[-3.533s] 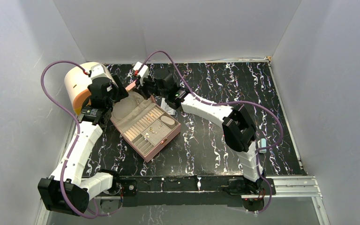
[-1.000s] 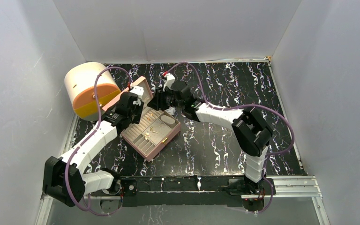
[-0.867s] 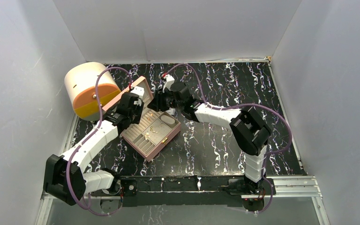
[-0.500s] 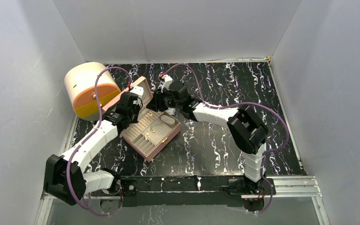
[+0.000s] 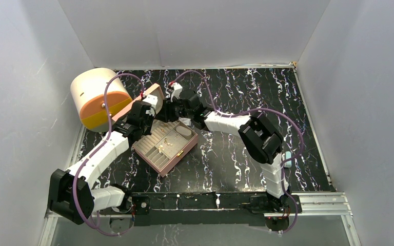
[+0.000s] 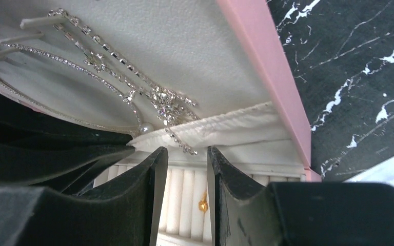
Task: Organize the mixed jewelry
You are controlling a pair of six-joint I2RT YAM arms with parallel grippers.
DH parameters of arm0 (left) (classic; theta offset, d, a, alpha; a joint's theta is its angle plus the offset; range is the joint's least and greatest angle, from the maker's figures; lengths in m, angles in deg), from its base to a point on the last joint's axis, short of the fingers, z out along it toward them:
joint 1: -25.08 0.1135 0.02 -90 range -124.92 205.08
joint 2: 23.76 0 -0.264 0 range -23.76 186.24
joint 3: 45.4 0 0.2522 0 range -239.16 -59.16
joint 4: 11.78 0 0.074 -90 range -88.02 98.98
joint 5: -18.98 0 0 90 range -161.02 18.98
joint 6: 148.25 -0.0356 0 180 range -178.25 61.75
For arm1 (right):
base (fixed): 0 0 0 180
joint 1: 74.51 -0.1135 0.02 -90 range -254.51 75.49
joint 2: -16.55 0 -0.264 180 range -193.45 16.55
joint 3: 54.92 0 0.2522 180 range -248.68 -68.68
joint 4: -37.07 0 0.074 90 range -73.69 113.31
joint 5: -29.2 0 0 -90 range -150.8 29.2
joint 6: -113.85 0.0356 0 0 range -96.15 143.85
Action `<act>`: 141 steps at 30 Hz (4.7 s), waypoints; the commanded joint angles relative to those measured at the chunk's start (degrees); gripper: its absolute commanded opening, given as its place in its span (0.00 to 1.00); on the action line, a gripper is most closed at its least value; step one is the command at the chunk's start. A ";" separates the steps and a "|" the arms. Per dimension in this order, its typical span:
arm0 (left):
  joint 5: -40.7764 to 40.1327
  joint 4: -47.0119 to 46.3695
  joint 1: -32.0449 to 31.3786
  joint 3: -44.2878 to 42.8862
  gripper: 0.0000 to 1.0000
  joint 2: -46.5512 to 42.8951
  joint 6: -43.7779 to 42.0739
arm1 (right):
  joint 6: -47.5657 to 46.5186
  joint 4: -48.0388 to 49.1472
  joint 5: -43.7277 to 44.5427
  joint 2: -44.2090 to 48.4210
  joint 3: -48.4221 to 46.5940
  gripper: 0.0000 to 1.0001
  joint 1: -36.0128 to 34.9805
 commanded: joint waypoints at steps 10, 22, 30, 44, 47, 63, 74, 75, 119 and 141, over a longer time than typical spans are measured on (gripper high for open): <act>3.24 1.00 -0.07 -0.59 0.00 -0.79 0.03 | -1.37 3.91 -0.45 -3.29 -6.07 0.42 -1.93; 4.71 1.35 -0.07 -0.38 0.00 -2.12 0.04 | -1.18 4.82 0.80 -2.85 -6.12 0.06 -1.94; 4.16 1.37 -0.07 -0.13 0.00 -2.78 -0.25 | 0.17 9.83 -0.65 0.67 -3.08 0.00 -1.92; 6.33 1.22 -0.07 0.83 0.00 -4.48 -2.14 | 1.89 8.72 -0.18 -2.20 -6.69 0.00 -1.98; 5.97 1.26 -0.07 0.85 0.00 -4.41 -2.25 | 3.17 8.85 -0.34 -2.34 -7.13 0.00 -1.92; 5.51 1.23 -0.12 -0.32 0.00 -4.81 -1.66 | 1.44 3.19 3.25 -3.75 -8.58 0.14 -1.96; 5.29 0.80 -0.08 -0.94 0.00 -5.18 -1.02 | 2.23 2.53 2.92 0.28 -4.81 0.28 -1.96; 5.24 0.90 -0.12 -0.98 0.00 -5.20 -1.02 | 2.30 2.50 3.01 0.55 -4.53 0.30 -1.90; 1.41 -2.13 -0.04 -3.03 0.07 -9.40 0.06 | 10.96 -4.28 14.15 5.47 -1.75 0.47 -1.55; 9.05 6.67 0.63 -24.81 0.74 -3.26 12.83 | 6.70 -18.52 14.53 36.41 24.80 0.68 -0.72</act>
